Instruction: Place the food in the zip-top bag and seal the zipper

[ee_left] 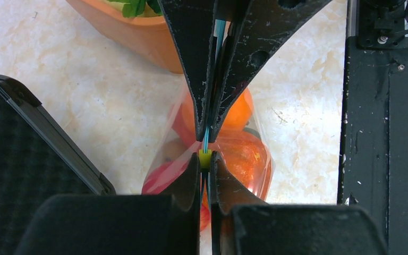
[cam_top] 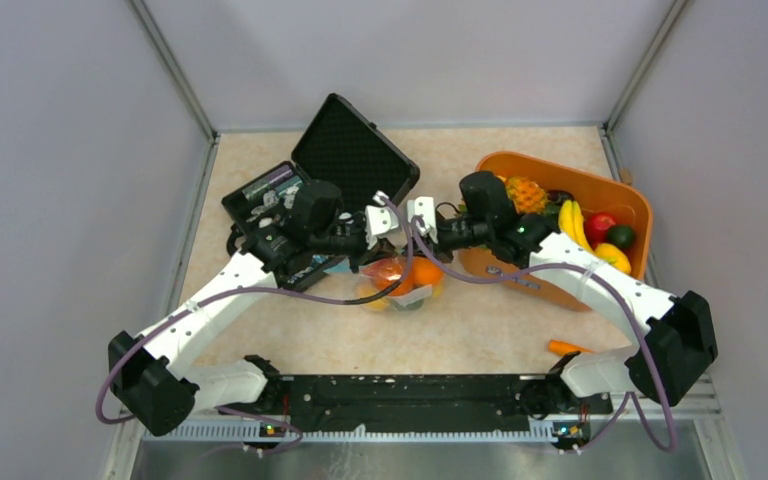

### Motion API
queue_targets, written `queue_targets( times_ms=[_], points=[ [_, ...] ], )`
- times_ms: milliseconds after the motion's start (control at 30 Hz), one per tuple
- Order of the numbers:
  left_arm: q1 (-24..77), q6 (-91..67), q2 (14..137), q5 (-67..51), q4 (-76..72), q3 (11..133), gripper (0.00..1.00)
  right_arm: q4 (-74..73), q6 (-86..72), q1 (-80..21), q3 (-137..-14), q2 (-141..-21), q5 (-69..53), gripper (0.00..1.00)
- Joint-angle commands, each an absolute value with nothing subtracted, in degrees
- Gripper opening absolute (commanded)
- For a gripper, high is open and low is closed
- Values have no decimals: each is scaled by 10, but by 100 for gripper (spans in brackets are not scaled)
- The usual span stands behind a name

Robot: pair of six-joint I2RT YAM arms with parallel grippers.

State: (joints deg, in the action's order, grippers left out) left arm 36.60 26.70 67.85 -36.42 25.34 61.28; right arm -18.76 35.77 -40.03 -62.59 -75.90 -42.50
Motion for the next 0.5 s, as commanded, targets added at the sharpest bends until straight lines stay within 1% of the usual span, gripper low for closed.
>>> queue_targets(
  times_ms=[0, 133, 467],
  points=[
    [369, 271, 656, -348, 241, 614, 0, -177, 356, -405, -637, -749, -408, 0],
    [365, 270, 643, -302, 272, 600, 0, -178, 356, -393, -632, -741, -435, 0],
    [342, 266, 591, -275, 277, 545, 0, -176, 354, -371, -617, -734, -448, 0]
  ],
)
